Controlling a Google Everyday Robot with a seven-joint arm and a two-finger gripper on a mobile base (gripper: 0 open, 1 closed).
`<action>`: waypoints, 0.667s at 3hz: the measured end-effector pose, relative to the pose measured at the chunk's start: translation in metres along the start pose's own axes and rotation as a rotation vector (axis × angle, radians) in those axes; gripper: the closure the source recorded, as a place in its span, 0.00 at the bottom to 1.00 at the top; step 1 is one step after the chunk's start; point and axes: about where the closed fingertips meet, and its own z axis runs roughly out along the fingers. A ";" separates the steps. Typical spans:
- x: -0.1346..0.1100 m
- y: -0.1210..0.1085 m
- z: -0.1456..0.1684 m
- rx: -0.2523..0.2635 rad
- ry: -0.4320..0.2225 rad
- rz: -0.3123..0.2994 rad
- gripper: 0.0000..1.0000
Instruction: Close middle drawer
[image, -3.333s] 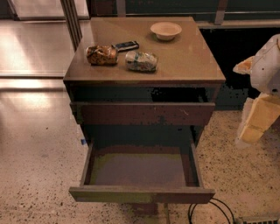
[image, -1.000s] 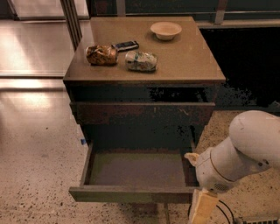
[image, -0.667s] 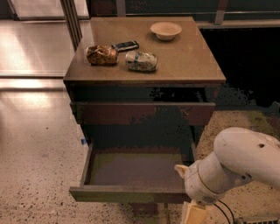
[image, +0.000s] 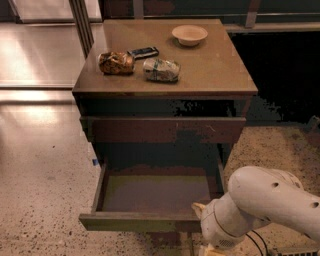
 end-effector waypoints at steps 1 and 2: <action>-0.007 0.006 0.031 -0.031 -0.028 -0.016 0.00; -0.018 0.019 0.080 -0.093 -0.037 -0.037 0.00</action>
Offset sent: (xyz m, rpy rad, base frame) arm -0.0382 0.0880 -0.1154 0.0751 0.1351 0.1107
